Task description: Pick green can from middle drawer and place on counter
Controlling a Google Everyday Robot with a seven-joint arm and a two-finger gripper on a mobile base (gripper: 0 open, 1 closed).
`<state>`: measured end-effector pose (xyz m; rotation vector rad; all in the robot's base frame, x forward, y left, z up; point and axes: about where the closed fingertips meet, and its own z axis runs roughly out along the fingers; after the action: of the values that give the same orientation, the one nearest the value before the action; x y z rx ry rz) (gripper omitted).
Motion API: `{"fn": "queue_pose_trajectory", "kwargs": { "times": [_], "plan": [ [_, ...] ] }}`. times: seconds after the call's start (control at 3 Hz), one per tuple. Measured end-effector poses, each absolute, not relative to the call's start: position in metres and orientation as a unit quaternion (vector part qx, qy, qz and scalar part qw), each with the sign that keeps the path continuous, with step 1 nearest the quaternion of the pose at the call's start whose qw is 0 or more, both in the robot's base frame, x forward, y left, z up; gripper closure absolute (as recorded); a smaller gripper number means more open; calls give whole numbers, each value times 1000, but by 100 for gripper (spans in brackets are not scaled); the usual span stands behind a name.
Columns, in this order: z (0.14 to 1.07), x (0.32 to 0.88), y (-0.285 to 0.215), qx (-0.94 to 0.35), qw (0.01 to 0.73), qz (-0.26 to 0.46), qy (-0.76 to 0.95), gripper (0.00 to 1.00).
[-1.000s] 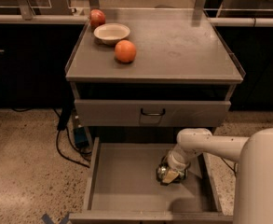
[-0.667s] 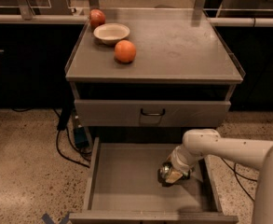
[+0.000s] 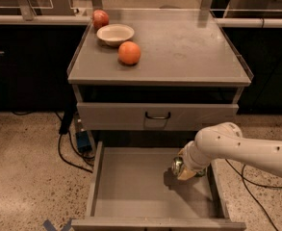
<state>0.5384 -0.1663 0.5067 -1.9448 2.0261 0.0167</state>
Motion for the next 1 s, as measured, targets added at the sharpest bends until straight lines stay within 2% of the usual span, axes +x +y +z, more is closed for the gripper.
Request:
{"fn": "queue_pose_trajectory", "kwargs": {
  "times": [0.33, 1.0],
  "plan": [
    [571, 538, -172, -682, 178, -44, 708, 100],
    [585, 539, -169, -687, 174, -56, 704, 100]
  ]
}}
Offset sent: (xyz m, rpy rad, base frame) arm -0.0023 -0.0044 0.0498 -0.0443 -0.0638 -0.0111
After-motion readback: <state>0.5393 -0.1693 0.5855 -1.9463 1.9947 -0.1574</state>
